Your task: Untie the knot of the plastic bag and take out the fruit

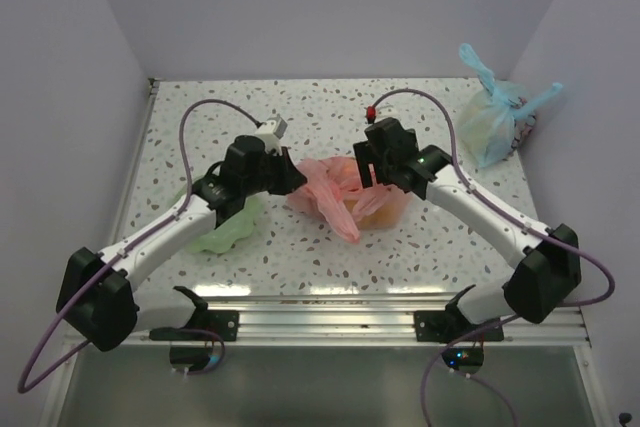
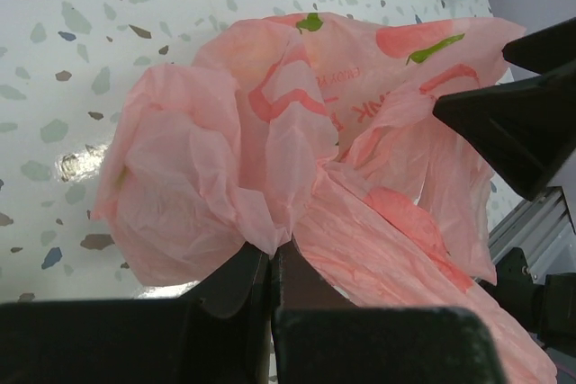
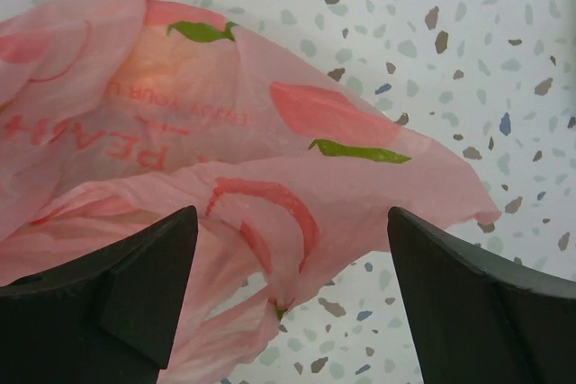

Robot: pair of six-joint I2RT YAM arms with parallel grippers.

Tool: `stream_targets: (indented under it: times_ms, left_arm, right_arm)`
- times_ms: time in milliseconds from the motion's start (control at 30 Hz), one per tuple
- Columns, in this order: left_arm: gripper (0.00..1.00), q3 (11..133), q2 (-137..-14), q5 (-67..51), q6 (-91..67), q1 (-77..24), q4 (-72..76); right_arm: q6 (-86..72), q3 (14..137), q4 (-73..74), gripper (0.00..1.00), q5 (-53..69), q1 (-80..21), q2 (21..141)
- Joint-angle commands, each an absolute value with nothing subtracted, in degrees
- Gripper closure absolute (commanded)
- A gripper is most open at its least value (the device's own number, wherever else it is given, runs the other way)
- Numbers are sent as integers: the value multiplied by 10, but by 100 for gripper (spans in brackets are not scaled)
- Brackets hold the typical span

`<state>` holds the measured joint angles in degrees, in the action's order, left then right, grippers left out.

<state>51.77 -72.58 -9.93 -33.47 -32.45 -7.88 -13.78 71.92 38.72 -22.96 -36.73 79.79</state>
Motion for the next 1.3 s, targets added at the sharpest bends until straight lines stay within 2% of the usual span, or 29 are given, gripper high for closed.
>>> stream_targets:
  times_ms: [0, 133, 267, 367, 400, 500, 533, 567, 600, 833, 900, 933, 967, 1033, 1067, 1200, 1267]
  left_arm:
    - [100, 502, -693, -87, -343, -326, -72]
    - [100, 486, -673, -49, -338, -325, -99]
    - [100, 467, -664, -7, -326, -320, -133]
    - [100, 454, -657, 18, -321, -312, -134]
    - [100, 452, -658, 19, -320, -310, -132]
    - [100, 461, -678, 7, -314, -306, -118]
    - [100, 468, -685, 3, -313, -306, -114]
    - [100, 486, -693, -13, -310, -304, -106]
    - [100, 496, -711, -31, -307, -304, -102]
    - [100, 558, -746, -53, -296, -304, -107]
    - [90, 545, -724, -53, -287, -305, -110]
    - [82, 539, -714, -49, -284, -305, -112]
    - [60, 523, -701, -47, -274, -305, -112]
    - [40, 509, -660, -35, -262, -306, -110]
    - [23, 502, -637, -33, -248, -307, -111]
    - [0, 524, -609, -8, -204, -329, -117]
    - [0, 555, -620, 13, -178, -366, -121]
  right_arm:
    - [-141, 714, 384, 12, -310, -367, 828]
    - [-152, 674, 390, 24, -372, -344, 845]
    - [-181, 654, 402, 42, -348, -224, 792]
    - [-191, 662, 402, 55, -338, -178, 752]
    - [-192, 675, 403, 65, -335, -175, 744]
    - [-197, 704, 407, 83, -321, -173, 726]
    - [-199, 711, 409, 93, -317, -172, 724]
    - [-198, 720, 411, 97, -308, -172, 722]
    - [-192, 740, 412, 100, -301, -172, 718]
    - [-159, 831, 391, 100, -167, -172, 700]
    - [-149, 847, 395, 100, -128, -172, 702]
    - [-146, 851, 402, 100, -108, -173, 707]
    - [-142, 851, 404, 100, -89, -173, 708]
    - [-136, 836, 396, 100, -41, -173, 702]
    - [-133, 830, 389, 100, -27, -173, 694]
    - [-116, 807, 374, 100, -2, -175, 673]
    - [-110, 808, 376, 100, 11, -177, 671]
